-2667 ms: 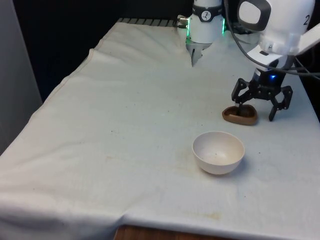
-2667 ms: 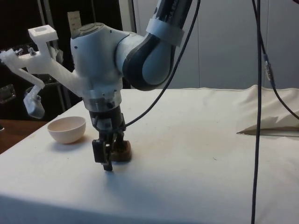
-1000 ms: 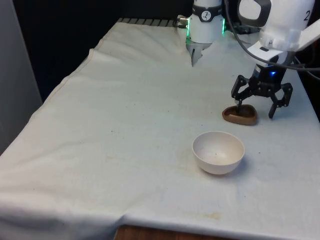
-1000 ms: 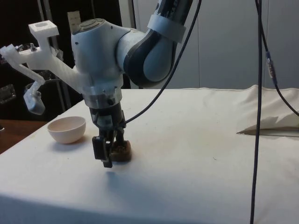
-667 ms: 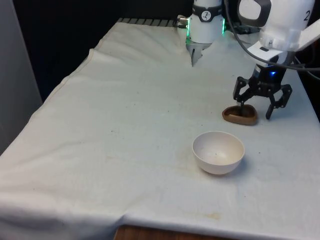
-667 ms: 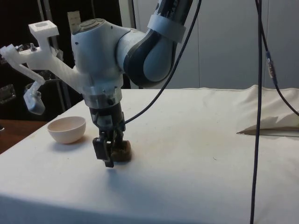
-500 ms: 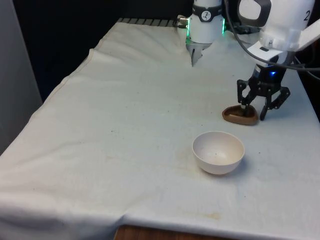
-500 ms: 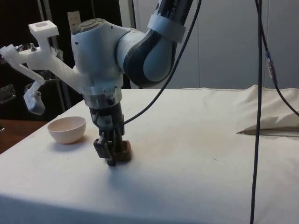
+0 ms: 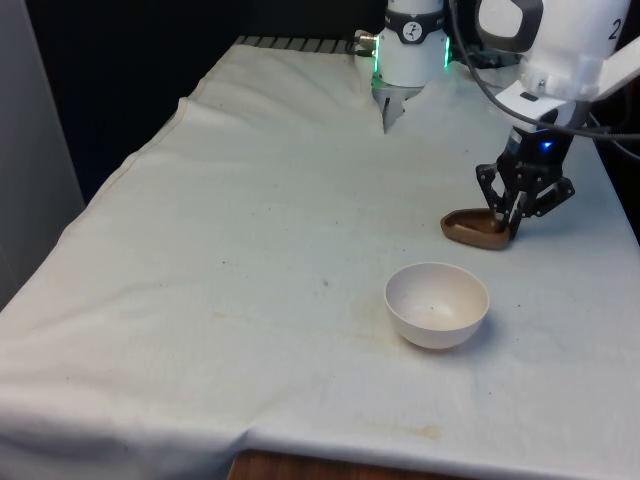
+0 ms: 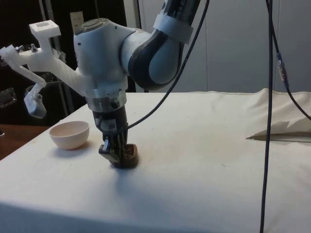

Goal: Pour the coffee beans from the cup into the bowl.

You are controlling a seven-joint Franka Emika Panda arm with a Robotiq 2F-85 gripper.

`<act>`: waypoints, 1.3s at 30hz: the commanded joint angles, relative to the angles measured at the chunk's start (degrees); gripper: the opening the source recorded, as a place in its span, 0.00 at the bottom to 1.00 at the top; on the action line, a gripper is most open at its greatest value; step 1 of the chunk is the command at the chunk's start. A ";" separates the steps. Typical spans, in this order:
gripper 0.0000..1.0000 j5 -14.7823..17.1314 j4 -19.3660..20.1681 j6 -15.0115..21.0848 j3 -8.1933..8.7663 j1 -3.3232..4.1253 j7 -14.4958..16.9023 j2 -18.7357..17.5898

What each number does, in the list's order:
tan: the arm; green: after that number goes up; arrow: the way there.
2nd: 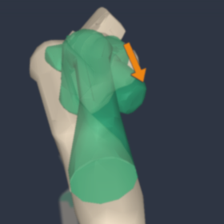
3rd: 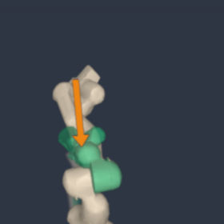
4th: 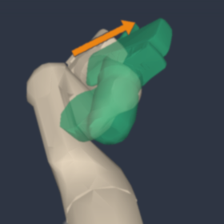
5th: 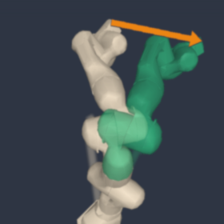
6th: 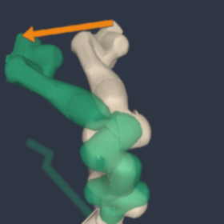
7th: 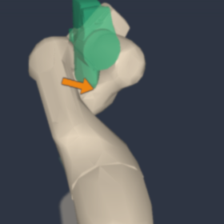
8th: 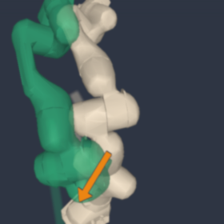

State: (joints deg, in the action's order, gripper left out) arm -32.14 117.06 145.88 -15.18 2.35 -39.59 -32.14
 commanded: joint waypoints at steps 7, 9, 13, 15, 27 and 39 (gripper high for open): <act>0.00 0.00 -0.11 0.00 0.00 0.00 0.00 0.00; 0.00 0.40 -0.17 0.11 -0.29 -0.23 0.29 0.11; 0.00 0.63 -0.11 -0.69 -0.52 -0.34 0.57 1.15; 0.00 0.00 -0.34 -0.57 -0.06 0.00 0.06 1.15; 0.00 1.49 -2.29 -4.24 -0.69 -0.46 1.55 3.50; 0.00 0.92 -6.36 -7.79 -0.11 -0.11 1.60 3.50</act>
State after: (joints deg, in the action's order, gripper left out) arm -31.17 110.35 137.74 -15.30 2.23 -37.87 -28.65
